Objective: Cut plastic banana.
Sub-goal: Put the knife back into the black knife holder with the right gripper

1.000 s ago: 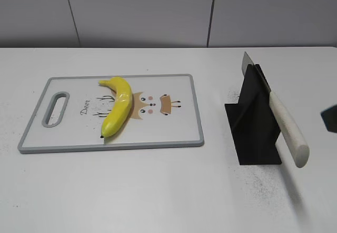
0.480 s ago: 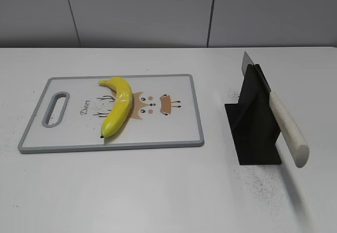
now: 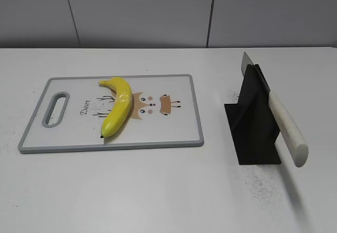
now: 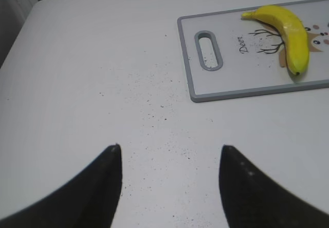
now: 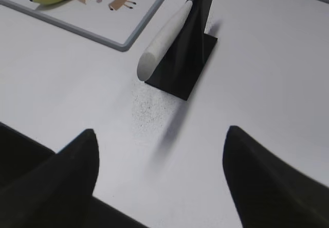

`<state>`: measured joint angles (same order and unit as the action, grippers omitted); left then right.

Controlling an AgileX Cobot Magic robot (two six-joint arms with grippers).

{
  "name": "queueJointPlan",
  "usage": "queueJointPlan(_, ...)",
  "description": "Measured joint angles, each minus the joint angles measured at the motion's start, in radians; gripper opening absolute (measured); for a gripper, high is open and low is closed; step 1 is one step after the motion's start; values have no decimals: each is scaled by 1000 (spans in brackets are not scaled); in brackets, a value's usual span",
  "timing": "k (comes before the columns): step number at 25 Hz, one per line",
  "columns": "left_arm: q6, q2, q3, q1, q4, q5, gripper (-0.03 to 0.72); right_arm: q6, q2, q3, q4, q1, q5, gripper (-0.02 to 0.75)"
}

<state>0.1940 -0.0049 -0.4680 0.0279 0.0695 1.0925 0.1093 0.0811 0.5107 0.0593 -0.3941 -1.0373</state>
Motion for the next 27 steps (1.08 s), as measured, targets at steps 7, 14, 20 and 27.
queueJointPlan(7,-1,0,0,0,0,0,560,0,-87,0,0,34,-1,566)
queueJointPlan(14,-2,0,0,0,0,0,560,0,-87,0,0,242,-1,564)
queueJointPlan(20,-2,0,0,0,0,0,560,0,-87,0,0,309,-1,563)
queueJointPlan(27,-2,0,0,0,0,0,560,0,-87,0,0,310,-1,562)
